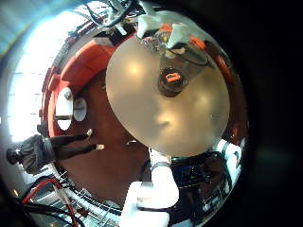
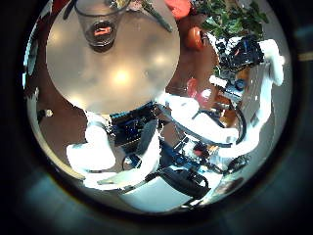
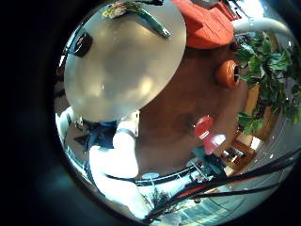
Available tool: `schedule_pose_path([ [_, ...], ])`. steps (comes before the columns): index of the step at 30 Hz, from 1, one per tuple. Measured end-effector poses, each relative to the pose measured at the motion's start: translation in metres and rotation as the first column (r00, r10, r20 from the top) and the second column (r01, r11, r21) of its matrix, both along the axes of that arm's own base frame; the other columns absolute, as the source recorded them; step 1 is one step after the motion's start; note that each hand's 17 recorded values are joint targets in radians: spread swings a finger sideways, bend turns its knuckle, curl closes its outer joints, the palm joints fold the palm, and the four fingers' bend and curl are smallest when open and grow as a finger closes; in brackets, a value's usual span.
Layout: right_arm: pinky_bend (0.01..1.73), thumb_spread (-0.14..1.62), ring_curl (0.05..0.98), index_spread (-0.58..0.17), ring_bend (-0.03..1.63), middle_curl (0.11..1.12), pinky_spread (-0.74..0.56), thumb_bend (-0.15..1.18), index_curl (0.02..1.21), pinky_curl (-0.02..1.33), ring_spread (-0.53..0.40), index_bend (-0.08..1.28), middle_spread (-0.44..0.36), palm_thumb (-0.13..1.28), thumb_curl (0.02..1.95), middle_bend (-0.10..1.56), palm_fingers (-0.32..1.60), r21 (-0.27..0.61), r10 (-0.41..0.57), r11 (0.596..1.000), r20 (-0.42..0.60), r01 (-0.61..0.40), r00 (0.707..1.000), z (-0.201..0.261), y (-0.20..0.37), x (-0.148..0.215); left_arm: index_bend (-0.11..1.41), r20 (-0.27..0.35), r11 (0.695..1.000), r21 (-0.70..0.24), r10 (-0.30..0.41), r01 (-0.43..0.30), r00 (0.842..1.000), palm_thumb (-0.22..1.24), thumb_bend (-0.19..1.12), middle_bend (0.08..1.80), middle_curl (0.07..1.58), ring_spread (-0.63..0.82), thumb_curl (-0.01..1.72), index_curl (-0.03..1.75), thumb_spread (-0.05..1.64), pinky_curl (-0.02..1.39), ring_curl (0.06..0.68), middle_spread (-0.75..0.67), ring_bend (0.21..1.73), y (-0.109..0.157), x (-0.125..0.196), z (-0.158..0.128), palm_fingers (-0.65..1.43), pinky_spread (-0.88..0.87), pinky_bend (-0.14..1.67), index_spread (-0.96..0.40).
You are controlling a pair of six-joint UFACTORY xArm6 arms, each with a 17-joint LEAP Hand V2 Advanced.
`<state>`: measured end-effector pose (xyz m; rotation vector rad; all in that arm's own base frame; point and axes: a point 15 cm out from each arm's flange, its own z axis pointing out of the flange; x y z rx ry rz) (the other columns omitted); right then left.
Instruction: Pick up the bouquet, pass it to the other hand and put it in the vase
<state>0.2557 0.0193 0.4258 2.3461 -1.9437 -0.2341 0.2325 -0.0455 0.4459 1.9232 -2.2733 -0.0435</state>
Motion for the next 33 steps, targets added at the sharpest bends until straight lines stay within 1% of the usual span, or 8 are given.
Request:
schedule_pose_path([
  [8, 0.38, 1.18, 0.241, -0.387, 0.41, 0.32, 0.37, -0.02, 0.3, 0.28, 0.156, 0.17, 0.012, 0.25, 0.25, 0.19, 0.19, -0.002, -0.004, 1.0, -0.003, 0.004, 1.0, 0.002, -0.001, -0.002, 0.17, 0.017, 1.0, -0.012, -0.021, 0.021, 1.0, 0.24, -0.03, 0.19, 0.32, 0.55, 0.32, 0.33, 1.02, 0.33, 0.185, 0.46, 0.53, -0.007, 0.001, 0.006, 0.08, 0.54, 0.25, 0.06],
  [16, 0.38, 1.19, 0.246, -0.376, 0.44, 0.33, 0.37, -0.02, 0.3, 0.28, 0.133, 0.16, 0.02, 0.26, 0.24, 0.2, 0.23, 0.01, -0.033, 0.999, 0.002, 0.033, 0.999, 0.0, -0.005, 0.006, 0.17, -0.008, 0.997, -0.012, -0.073, 0.073, 0.997, 0.24, -0.03, 0.19, 0.32, 0.55, 0.32, 0.33, 1.02, 0.33, 0.189, 0.46, 0.53, -0.015, -0.009, 0.001, 0.08, 0.54, 0.25, 0.06],
  [18, 0.39, 1.19, 0.248, -0.367, 0.44, 0.33, 0.37, -0.02, 0.29, 0.28, 0.13, 0.16, 0.022, 0.26, 0.24, 0.2, 0.24, 0.012, -0.049, 0.999, -0.012, 0.049, 0.999, -0.007, -0.007, 0.017, 0.18, 0.0, 0.995, -0.012, -0.103, 0.103, 0.995, 0.26, -0.02, 0.19, 0.32, 0.55, 0.32, 0.33, 1.03, 0.33, 0.188, 0.46, 0.53, -0.017, -0.014, 0.002, 0.09, 0.54, 0.24, 0.06],
  [22, 0.41, 1.18, 0.266, -0.298, 0.54, 0.35, 0.36, -0.02, 0.25, 0.28, 0.111, 0.11, 0.058, 0.26, 0.24, 0.27, 0.3, 0.01, -0.128, 0.992, -0.037, 0.129, 0.991, -0.023, -0.029, 0.039, 0.19, 0.017, 0.979, -0.024, -0.203, 0.203, 0.979, 0.27, -0.02, 0.19, 0.32, 0.55, 0.32, 0.34, 1.04, 0.32, 0.184, 0.45, 0.51, -0.026, -0.021, 0.003, 0.11, 0.54, 0.22, 0.04],
  [26, 0.42, 1.16, 0.287, -0.268, 0.66, 0.37, 0.34, 0.0, 0.23, 0.28, 0.075, 0.11, 0.044, 0.33, 0.27, 0.36, 0.39, 0.033, -0.244, 0.969, 0.003, 0.244, 0.97, -0.047, -0.066, 0.084, 0.19, 0.024, 0.969, -0.027, -0.244, 0.245, 0.969, 0.28, -0.02, 0.19, 0.31, 0.55, 0.32, 0.35, 1.05, 0.32, 0.184, 0.45, 0.5, -0.025, -0.023, 0.003, 0.12, 0.54, 0.21, 0.03],
  [29, 0.4, 1.14, 0.293, -0.279, 0.67, 0.4, 0.32, 0.0, 0.24, 0.27, 0.035, 0.15, 0.002, 0.4, 0.29, 0.45, 0.41, 0.076, -0.312, 0.947, -0.027, 0.313, 0.95, -0.07, -0.083, 0.106, 0.19, 0.018, 0.961, -0.024, -0.276, 0.277, 0.961, 0.28, -0.02, 0.18, 0.31, 0.55, 0.32, 0.36, 1.05, 0.32, 0.184, 0.45, 0.49, -0.023, -0.022, 0.0, 0.13, 0.54, 0.2, 0.03],
  [32, 0.39, 1.12, 0.285, -0.312, 0.63, 0.4, 0.31, -0.01, 0.27, 0.27, 0.014, 0.21, 0.008, 0.46, 0.31, 0.43, 0.39, 0.105, -0.36, 0.926, -0.036, 0.362, 0.932, -0.086, -0.103, 0.139, 0.18, 0.01, 0.956, -0.015, -0.294, 0.294, 0.956, 0.29, -0.02, 0.18, 0.31, 0.55, 0.31, 0.36, 1.06, 0.32, 0.184, 0.44, 0.49, -0.015, -0.02, -0.004, 0.13, 0.54, 0.2, 0.03],
  [33, 0.41, 1.12, 0.29, -0.315, 0.64, 0.39, 0.31, 0.0, 0.27, 0.27, 0.002, 0.18, -0.016, 0.49, 0.32, 0.39, 0.34, 0.109, -0.366, 0.923, -0.042, 0.368, 0.93, -0.091, -0.107, 0.149, 0.18, 0.005, 0.954, -0.014, -0.3, 0.3, 0.954, 0.29, -0.02, 0.18, 0.31, 0.55, 0.31, 0.36, 1.06, 0.32, 0.185, 0.44, 0.48, -0.014, -0.02, -0.005, 0.13, 0.54, 0.2, 0.03],
])
